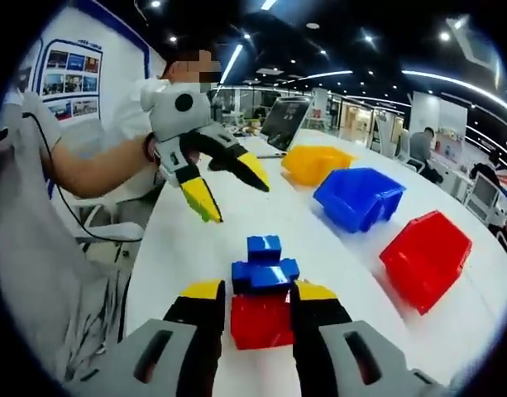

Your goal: Take apart the toy blocks one by one and place each separated block into its matching bin, sorting the blocks by their type until all the connected pieces are disassembled and separated into the correct bins

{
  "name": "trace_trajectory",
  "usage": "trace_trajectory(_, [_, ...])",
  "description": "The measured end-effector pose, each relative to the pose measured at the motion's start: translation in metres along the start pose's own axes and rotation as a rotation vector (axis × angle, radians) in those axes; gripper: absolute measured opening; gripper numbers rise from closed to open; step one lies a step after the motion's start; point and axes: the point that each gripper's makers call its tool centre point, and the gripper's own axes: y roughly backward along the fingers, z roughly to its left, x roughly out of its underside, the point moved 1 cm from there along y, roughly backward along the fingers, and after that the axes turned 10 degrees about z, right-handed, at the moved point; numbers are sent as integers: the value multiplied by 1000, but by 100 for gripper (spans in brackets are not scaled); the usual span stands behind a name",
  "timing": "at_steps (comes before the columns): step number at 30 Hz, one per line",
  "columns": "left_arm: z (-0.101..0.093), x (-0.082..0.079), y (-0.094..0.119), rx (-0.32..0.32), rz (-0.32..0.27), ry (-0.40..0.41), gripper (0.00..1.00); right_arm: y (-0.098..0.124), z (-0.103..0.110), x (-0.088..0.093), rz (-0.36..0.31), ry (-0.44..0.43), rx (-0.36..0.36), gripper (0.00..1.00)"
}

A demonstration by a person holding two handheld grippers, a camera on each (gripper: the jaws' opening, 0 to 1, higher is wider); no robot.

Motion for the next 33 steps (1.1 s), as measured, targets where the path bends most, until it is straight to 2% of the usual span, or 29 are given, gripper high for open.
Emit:
trace_trajectory(1, [-1,0,-4,14,12,-28,36,-5,-2,-3,13,1,-6,32])
trace_trajectory(5, [-1,16,-26,116,159,-61,40,-16,-8,-2,137,52,-7,28])
trace_trajectory(6, [1,18,-28,125,178,-71,41,-17,-8,0,162,64,-4,26])
trace_trajectory(7, [9,21,-31,109,209,-104,43,-19,-10,5,216,73,2,24])
trace_trajectory(9, [17,19,-34,106,210,-112,43,-22,-5,-1,208,71,-13,24])
trace_trajectory(13, [6,16,-36,255,212,-80,38,-24,-3,-1,224,101,-21,24])
trace_trajectory(16, [3,15,-38,280,217,-95,35,-27,-1,-1,228,162,-37,25])
trace_trajectory(19, [0,15,-38,317,249,-90,25,-28,-2,-2,225,157,-44,25])
trace_trajectory(20, [-1,14,-39,323,255,-85,25,-28,-3,-1,229,155,-43,25])
trace_trajectory(27, [-1,15,-38,300,266,-82,24,-26,0,1,237,150,-44,24])
trace_trajectory(28, [-1,17,-36,268,243,-69,24,-24,2,3,240,119,-20,24])
trace_trajectory(30, [1,18,-35,257,223,-54,24,-23,0,6,248,83,1,24])
trace_trajectory(33, [6,19,-34,250,192,-8,23,-22,4,7,231,95,0,24])
